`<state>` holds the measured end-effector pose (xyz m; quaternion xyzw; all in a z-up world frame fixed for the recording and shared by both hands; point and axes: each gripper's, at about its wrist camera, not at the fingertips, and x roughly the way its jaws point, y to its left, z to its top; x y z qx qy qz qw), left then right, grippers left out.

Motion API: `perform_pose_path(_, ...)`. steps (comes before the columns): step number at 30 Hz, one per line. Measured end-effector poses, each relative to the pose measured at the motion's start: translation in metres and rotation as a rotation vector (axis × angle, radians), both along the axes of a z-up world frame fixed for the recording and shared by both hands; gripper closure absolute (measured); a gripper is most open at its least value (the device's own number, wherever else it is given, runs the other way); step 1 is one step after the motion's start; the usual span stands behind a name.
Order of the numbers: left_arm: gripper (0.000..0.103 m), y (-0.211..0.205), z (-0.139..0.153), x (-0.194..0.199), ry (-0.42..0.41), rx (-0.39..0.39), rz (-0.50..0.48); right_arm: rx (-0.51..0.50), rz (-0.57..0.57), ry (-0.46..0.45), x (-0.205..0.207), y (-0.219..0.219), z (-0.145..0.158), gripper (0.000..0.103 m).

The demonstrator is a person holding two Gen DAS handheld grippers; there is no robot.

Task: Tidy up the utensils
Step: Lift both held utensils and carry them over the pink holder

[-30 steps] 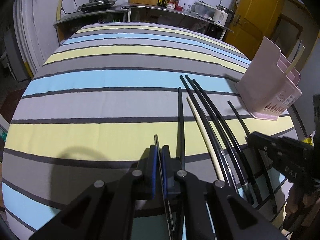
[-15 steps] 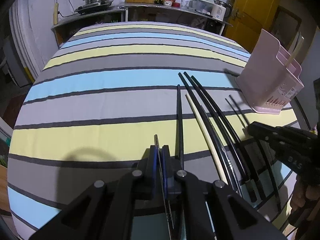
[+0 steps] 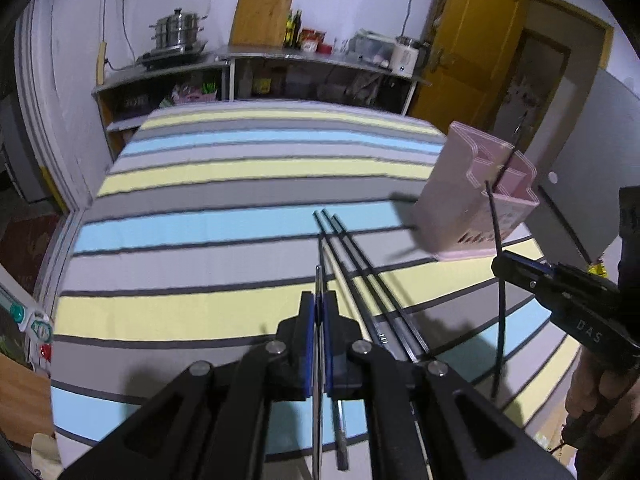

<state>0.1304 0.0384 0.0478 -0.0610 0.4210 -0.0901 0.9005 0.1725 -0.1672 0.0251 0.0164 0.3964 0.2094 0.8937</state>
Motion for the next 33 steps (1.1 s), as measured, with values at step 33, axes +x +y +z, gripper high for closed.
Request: perform_pose_path(33, 0.099, -0.096, 0.095, 0.023, -0.123, -0.115, -0.222, 0.096, -0.197, -0.168, -0.037, -0.097, 0.083, 0.098)
